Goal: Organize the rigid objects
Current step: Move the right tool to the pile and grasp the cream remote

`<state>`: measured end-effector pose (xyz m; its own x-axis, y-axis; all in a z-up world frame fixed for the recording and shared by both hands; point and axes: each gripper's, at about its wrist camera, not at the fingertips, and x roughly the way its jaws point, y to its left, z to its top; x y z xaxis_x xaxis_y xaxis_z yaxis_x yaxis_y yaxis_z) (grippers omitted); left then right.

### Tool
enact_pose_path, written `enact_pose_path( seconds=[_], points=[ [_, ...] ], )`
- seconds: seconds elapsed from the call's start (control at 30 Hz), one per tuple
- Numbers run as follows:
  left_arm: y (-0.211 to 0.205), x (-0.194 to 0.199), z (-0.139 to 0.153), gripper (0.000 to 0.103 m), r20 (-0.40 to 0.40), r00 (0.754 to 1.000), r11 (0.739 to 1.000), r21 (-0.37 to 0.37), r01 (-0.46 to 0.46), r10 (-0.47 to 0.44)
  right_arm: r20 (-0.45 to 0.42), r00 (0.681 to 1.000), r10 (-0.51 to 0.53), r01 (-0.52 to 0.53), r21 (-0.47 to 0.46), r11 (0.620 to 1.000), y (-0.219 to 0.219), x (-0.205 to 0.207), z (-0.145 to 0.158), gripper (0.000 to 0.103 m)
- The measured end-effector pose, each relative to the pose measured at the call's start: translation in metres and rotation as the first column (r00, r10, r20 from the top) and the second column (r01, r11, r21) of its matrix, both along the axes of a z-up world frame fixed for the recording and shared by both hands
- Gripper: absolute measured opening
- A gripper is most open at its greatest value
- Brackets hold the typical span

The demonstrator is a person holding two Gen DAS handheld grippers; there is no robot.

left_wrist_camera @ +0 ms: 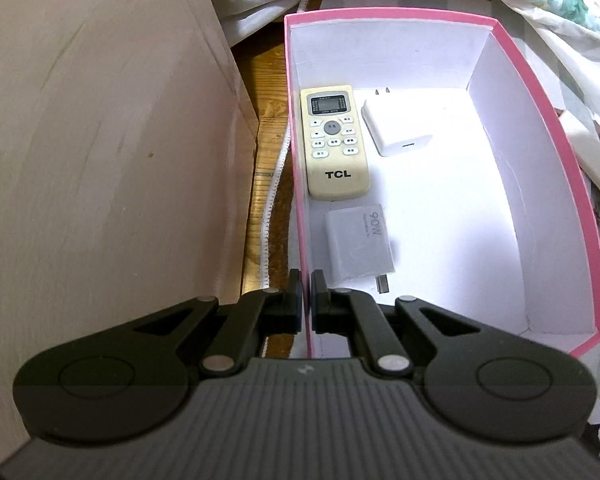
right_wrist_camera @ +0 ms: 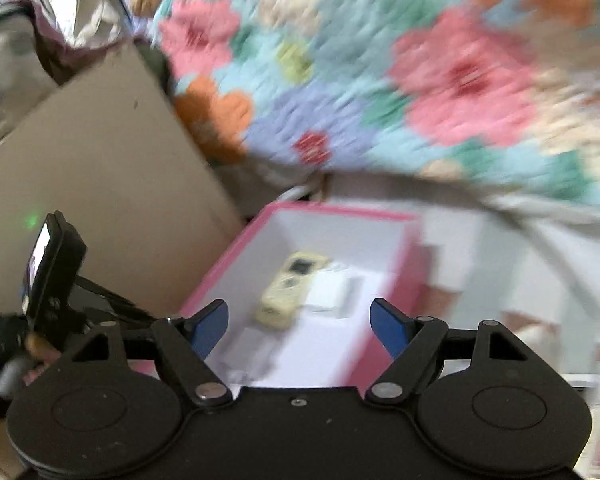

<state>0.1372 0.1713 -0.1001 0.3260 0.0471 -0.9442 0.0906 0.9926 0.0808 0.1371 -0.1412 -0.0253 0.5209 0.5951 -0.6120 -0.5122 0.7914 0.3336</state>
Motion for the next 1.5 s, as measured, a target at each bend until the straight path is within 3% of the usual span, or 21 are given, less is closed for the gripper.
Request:
enact_pose_path(
  seconds=[0.13, 0.3, 0.47, 0.63, 0.7, 0.77, 0.93, 0.97, 1.03, 1.1, 1.23, 1.5],
  points=[
    [-0.001, 0.000, -0.001, 0.003, 0.001, 1.000, 1.000, 0.004, 0.004, -0.004, 0.128, 0.990, -0.056, 0.077, -0.168, 0.983, -0.052, -0.016, -0.012, 0.082],
    [0.001, 0.001, -0.003, 0.004, -0.014, 1.000, 1.000, -0.004, -0.008, 0.008, 0.050, 0.996, -0.073, 0.084, -0.264, 0.961, -0.085, -0.023, -0.040, 0.082],
    [0.009, 0.002, -0.001, 0.004, -0.030, 0.999, 0.997, -0.057, -0.045, 0.043, 0.014, 0.998, -0.065, 0.066, -0.363, 0.929, -0.077, -0.010, -0.071, 0.080],
    [0.004, -0.001, -0.001, 0.004, -0.020, 1.000, 0.999, -0.030, -0.024, 0.024, 0.013, 0.998, 0.053, -0.038, -0.544, 0.839, -0.051, 0.015, -0.095, 0.079],
    [0.004, -0.001, -0.001, 0.003, -0.018, 1.000, 0.999, -0.025, -0.023, 0.022, 0.007, 0.999, 0.053, -0.038, -0.623, 0.781, -0.044, 0.025, -0.105, 0.079],
    [0.002, -0.001, -0.001, 0.003, -0.016, 1.000, 1.000, -0.015, -0.014, 0.014, -0.021, 0.999, 0.031, -0.037, -0.659, 0.751, -0.039, 0.041, -0.117, 0.079],
    [-0.005, -0.003, -0.001, 0.003, -0.009, 1.000, 0.999, 0.025, 0.021, -0.021, -0.111, 0.987, -0.112, 0.024, -0.595, 0.803, -0.046, 0.073, -0.136, 0.070],
    [-0.005, -0.003, -0.001, 0.003, -0.009, 1.000, 1.000, 0.023, 0.017, -0.016, -0.101, 0.983, -0.152, 0.069, -0.566, 0.822, -0.049, 0.075, -0.136, 0.070],
    [-0.003, -0.003, 0.000, 0.003, -0.011, 1.000, 1.000, 0.015, 0.005, -0.005, -0.080, 0.977, -0.198, 0.121, -0.558, 0.821, -0.050, 0.077, -0.137, 0.064],
    [-0.003, -0.003, 0.000, 0.003, -0.009, 1.000, 1.000, 0.018, 0.009, -0.008, -0.058, 0.979, -0.193, 0.128, -0.563, 0.817, -0.047, 0.073, -0.137, 0.059],
    [-0.005, -0.003, 0.000, 0.004, -0.005, 1.000, 0.999, 0.040, 0.025, -0.025, -0.046, 0.967, -0.251, 0.183, -0.561, 0.807, -0.047, 0.065, -0.134, 0.059],
    [-0.007, -0.008, 0.000, 0.003, 0.016, 1.000, 0.999, 0.034, 0.013, -0.014, -0.020, 0.936, -0.351, 0.320, -0.366, 0.874, -0.064, 0.021, -0.100, 0.059]
  ],
)
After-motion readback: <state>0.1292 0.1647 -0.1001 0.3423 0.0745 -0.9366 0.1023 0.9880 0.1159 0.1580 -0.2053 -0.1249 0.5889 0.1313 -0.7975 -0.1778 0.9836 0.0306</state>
